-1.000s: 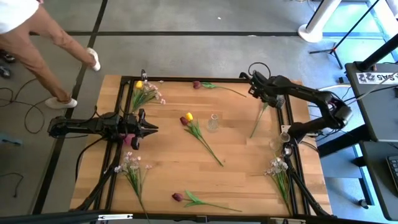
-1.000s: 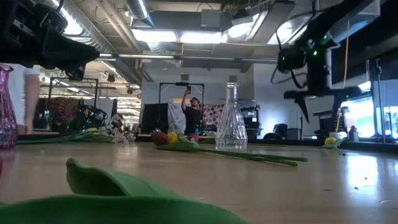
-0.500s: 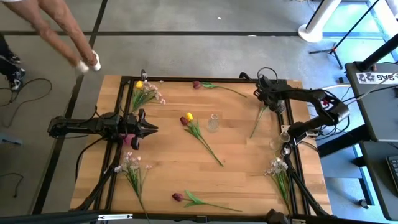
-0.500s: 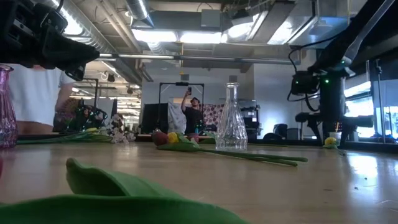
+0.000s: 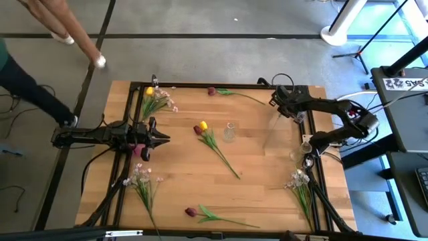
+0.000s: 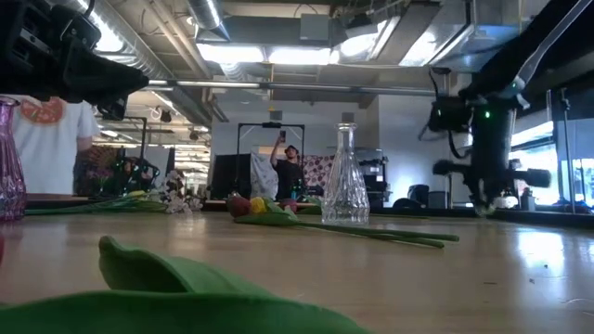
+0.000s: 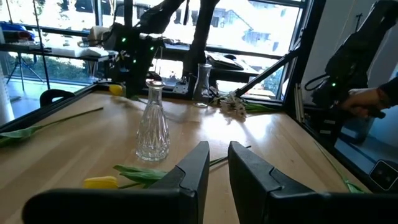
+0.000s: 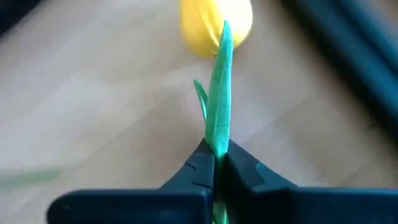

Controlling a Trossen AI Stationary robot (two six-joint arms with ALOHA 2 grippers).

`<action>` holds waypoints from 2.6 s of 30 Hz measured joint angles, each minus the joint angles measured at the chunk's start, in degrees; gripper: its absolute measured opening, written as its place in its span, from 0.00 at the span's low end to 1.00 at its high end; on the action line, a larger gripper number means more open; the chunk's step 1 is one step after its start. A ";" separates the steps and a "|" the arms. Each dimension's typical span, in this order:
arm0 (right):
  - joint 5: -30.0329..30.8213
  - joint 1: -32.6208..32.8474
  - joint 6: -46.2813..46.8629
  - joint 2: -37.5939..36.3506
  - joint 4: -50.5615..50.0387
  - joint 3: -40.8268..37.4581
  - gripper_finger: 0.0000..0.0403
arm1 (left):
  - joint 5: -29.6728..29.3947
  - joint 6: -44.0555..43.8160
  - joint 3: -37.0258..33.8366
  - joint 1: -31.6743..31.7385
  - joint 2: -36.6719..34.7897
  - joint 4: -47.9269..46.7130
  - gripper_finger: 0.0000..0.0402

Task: Sort flowers into vase by color
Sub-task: Put the top right yellow tulip into the bottom transparent vase

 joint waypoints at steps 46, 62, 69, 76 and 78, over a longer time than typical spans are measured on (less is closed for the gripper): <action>-39.91 51.29 -67.69 -54.22 2.49 18.39 0.01 | 0.02 0.00 0.00 0.00 0.02 0.00 0.14; -29.99 51.31 -74.62 -66.72 -6.23 17.84 0.01 | 0.02 0.00 0.00 -0.01 0.00 0.00 0.14; -29.78 51.31 -74.62 -66.74 -6.24 17.84 0.01 | 0.02 0.00 0.00 0.01 0.00 0.00 0.14; -29.78 51.31 -74.62 -66.74 -6.15 17.84 0.01 | 0.02 0.00 0.00 -0.01 0.02 0.00 0.14; -29.77 51.31 -74.62 -66.74 -6.16 17.84 0.01 | 0.02 0.00 0.00 0.01 0.01 0.00 0.14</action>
